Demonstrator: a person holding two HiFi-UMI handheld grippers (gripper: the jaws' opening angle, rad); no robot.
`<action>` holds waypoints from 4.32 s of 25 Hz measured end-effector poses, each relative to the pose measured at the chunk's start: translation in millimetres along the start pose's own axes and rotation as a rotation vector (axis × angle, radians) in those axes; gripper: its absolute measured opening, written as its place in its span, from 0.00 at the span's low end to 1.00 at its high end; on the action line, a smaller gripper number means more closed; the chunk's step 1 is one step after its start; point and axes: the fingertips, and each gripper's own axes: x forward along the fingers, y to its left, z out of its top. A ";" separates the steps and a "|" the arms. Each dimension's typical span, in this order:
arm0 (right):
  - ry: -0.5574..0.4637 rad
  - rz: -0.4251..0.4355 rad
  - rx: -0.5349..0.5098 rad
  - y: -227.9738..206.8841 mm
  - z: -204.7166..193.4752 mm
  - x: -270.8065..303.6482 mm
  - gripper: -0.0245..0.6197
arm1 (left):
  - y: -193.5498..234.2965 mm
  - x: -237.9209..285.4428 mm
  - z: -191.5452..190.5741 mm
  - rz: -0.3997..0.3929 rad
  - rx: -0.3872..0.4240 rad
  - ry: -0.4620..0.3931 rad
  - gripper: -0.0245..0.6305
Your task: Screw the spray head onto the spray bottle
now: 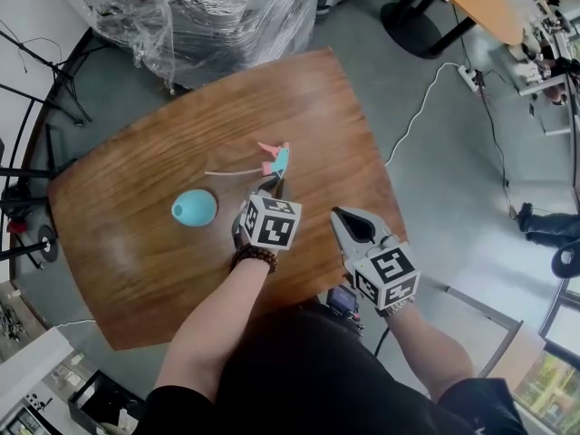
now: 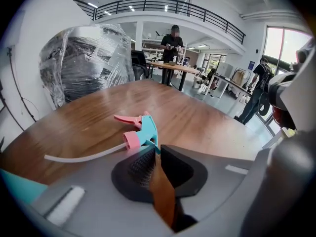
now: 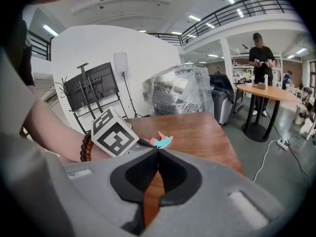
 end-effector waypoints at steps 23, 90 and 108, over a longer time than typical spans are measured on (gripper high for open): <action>0.016 0.074 -0.724 38.3 32.5 22.3 0.25 | -10.4 -89.4 36.7 -0.165 -0.015 -0.083 0.07; 0.268 0.345 -1.130 220.8 136.9 5.1 0.22 | 125.1 -135.6 -55.9 -0.116 0.184 -0.205 0.73; 0.341 0.394 -1.175 231.2 126.5 15.9 0.22 | 124.4 -113.6 -68.8 -0.019 0.436 -0.110 0.64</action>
